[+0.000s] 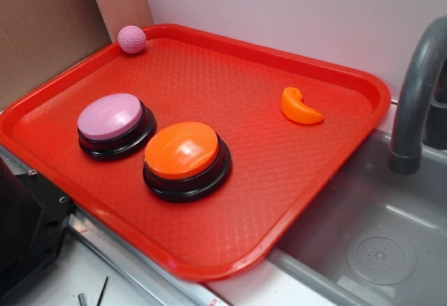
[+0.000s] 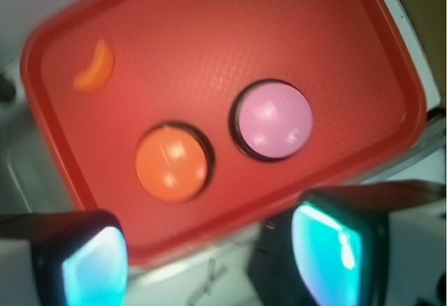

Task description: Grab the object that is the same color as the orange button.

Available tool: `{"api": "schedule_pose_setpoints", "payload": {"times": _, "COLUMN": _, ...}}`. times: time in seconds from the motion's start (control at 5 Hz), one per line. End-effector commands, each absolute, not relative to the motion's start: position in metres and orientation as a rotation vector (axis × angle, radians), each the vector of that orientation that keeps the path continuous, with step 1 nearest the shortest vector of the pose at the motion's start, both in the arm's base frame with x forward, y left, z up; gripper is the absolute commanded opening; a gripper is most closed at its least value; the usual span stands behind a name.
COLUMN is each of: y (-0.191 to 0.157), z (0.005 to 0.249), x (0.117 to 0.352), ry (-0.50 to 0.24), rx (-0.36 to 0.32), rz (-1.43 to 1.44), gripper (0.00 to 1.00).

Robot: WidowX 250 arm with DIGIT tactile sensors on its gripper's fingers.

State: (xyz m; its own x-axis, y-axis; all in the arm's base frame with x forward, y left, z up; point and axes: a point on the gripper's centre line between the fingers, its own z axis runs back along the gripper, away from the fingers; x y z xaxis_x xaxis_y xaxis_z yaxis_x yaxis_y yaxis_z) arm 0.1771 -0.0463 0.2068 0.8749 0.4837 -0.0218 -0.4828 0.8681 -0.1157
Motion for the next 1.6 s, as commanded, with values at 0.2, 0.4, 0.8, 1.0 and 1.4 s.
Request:
{"api": "schedule_pose_setpoints", "payload": {"times": 0.2, "y": -0.086, "z": 0.150, "x": 0.280, "ry": -0.104, "rx": -0.148, "rz": 1.044, "gripper": 1.00}}
{"api": "schedule_pose_setpoints", "payload": {"times": 0.4, "y": -0.092, "z": 0.127, "x": 0.296, "ry": -0.186, "rx": -0.116, "rz": 1.114, "gripper": 1.00}}
{"api": "schedule_pose_setpoints", "payload": {"times": 0.8, "y": -0.098, "z": 0.071, "x": 0.318, "ry": -0.127, "rx": -0.015, "rz": 1.104, "gripper": 1.00}}
{"api": "schedule_pose_setpoints", "payload": {"times": 1.0, "y": -0.101, "z": 0.053, "x": 0.321, "ry": -0.128, "rx": 0.024, "rz": 1.105, "gripper": 1.00}}
{"api": "schedule_pose_setpoints", "payload": {"times": 1.4, "y": -0.110, "z": 0.033, "x": 0.318, "ry": -0.132, "rx": 0.066, "rz": 1.060, "gripper": 1.00}}
